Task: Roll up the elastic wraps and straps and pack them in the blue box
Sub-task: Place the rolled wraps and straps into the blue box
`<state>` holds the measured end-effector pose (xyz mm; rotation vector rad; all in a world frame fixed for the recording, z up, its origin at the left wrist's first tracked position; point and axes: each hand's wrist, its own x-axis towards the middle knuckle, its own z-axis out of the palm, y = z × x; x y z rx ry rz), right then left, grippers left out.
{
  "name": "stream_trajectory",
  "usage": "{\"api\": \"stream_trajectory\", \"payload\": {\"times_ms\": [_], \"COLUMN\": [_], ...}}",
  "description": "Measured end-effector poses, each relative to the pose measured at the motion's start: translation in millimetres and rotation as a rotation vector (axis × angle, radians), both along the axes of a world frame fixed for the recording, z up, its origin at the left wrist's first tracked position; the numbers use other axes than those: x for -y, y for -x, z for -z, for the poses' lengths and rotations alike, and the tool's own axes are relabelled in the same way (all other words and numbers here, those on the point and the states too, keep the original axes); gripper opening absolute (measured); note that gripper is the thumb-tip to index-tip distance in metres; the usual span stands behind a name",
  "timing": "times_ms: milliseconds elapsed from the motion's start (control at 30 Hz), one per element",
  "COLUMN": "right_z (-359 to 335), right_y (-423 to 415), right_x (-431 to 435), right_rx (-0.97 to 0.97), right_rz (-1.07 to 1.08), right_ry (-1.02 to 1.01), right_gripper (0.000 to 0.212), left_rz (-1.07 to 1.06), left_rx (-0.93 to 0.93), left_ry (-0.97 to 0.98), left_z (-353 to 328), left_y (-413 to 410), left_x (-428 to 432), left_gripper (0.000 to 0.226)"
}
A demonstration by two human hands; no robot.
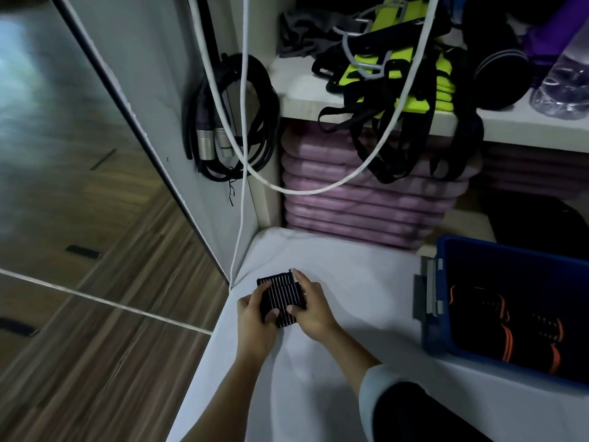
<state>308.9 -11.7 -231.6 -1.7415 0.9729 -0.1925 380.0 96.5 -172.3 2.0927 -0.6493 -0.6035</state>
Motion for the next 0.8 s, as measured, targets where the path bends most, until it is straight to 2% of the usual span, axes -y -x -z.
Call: {"api": "stream_trajectory", "payload": {"times_ms": [233,433,667,800], "right_z": [-43.2,-92.9,-160.8,-180.1], "right_y": [30.0,67.0,149.0,213.6], "right_x": [7.2,33.8,74.6,95.0], "right_rx": [0.114,0.266,0.348,0.395], "right_rz": [-0.035,0.026,0.133,0.230], "right_ry": [-0.105,-0.153,-0.073,-0.067], "right_gripper": [0.073,0.062,0.068,0.069], "left_rz": [0.059,0.164,0.319,0.418], "left_rx": [-0.048,-0.029,-0.034,-0.033], "left_ry": [0.010,0.126,0.290,0.314], "left_z": [-15.6,-53.2,-104.1,-119.7], "left_y": [4.2,18.7,81.8,134.5], "left_x": [4.2,32.5,87.6,120.0], "left_gripper": [0.059,0.056,0.056,0.055]}}
